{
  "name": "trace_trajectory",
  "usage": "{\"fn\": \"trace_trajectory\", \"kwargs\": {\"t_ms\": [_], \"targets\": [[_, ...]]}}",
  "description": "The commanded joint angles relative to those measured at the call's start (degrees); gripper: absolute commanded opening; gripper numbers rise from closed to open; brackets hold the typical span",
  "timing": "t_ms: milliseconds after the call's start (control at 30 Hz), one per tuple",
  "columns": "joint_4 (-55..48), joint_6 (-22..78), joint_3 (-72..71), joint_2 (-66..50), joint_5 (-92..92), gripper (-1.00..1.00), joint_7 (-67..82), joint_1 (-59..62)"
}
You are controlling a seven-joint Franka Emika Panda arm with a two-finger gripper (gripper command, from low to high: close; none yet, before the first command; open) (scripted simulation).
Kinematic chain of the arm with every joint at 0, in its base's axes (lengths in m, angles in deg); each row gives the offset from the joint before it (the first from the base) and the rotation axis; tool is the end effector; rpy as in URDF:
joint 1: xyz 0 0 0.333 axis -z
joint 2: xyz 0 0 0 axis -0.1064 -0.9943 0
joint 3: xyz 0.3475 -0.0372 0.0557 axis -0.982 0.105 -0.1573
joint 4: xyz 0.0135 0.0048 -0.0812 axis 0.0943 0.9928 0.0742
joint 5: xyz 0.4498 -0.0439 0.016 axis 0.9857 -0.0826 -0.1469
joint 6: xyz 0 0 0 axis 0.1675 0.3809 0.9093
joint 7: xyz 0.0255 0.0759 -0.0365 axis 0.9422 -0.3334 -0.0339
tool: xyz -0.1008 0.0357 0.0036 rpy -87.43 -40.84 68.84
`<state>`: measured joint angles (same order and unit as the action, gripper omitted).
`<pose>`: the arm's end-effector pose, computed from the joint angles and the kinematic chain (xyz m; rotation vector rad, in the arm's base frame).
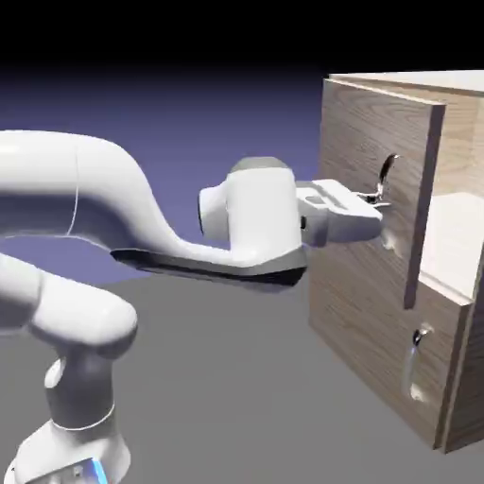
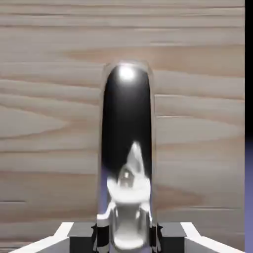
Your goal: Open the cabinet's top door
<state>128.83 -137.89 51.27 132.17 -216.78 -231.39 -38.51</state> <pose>0.4026 -0.1212 0.5173 -1.7288 0.9942 -1.9272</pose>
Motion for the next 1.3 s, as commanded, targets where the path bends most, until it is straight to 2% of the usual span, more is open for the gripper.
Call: {"fn": "trace_trajectory", "kwargs": {"t_ms": [0, 567, 933, 1267], "targets": [[1.32, 0.6, -1.95, 0.19, 1.36, -1.0, 0.0, 2.07], [17.74, 2.25, -36.66, 10.18, 29.76, -1.0, 2.84, 33.81], [25.73, 8.68, -50.95, 23.37, 57.17, -1.0, 17.71, 36.32], [27.94, 24.86, -67.25, 30.63, 82.08, -1.0, 27.37, 28.51]]}}
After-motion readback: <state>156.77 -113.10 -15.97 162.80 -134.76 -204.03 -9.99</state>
